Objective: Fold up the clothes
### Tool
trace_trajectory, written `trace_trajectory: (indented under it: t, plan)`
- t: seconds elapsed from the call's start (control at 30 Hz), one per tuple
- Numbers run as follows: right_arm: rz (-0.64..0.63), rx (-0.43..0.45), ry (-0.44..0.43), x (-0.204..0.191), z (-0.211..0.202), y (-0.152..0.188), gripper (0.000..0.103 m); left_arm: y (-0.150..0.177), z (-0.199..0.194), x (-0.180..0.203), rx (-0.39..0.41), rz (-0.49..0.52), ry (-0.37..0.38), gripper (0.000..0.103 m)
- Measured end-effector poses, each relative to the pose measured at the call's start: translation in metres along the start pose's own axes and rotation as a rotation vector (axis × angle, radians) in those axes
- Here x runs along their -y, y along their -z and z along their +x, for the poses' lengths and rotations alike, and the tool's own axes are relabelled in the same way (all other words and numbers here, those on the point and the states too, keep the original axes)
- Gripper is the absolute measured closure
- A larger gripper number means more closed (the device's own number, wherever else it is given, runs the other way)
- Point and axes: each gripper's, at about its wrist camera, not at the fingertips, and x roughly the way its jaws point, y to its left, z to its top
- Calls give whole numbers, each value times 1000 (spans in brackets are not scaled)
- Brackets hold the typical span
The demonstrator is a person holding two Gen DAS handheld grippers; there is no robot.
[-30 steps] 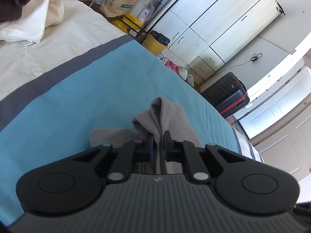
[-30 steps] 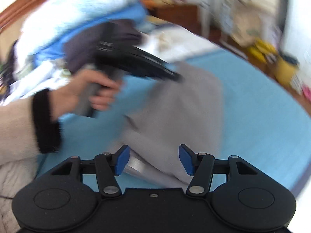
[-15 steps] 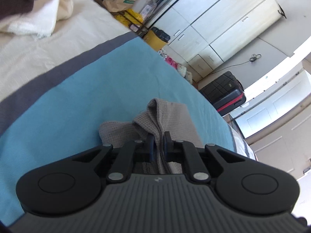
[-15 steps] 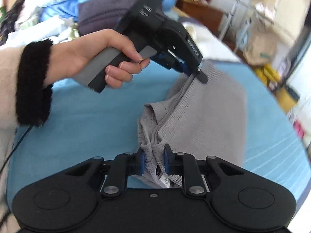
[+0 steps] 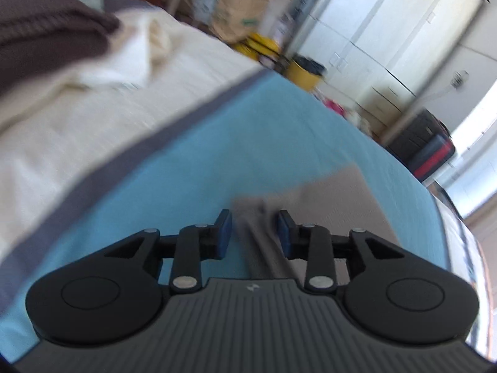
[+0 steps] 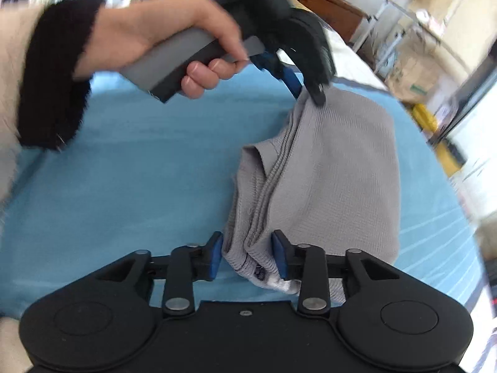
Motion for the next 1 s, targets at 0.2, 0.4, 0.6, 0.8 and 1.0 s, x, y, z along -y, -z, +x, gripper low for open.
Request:
trace_trajectory:
  t: [0.2,0.4,0.6,0.8,1.0]
  plan:
    - [491,155,-314,78,-49,29,39,-10,-5,-23,-16,-109,94,62]
    - [786,119,-183,141,-43,87,39,-6,9,-28,-54,-126,153,57]
    - [649,27,-82,152,-18,98,38,-6,27,-34,-41,-166,200,45]
    - [989,141,-411,184,1,122,37,-16,33,-46,-25,-244,226,43]
    - [1329,97,-594,183,22,131,22,-17,29,-40,-12,-219,144,43]
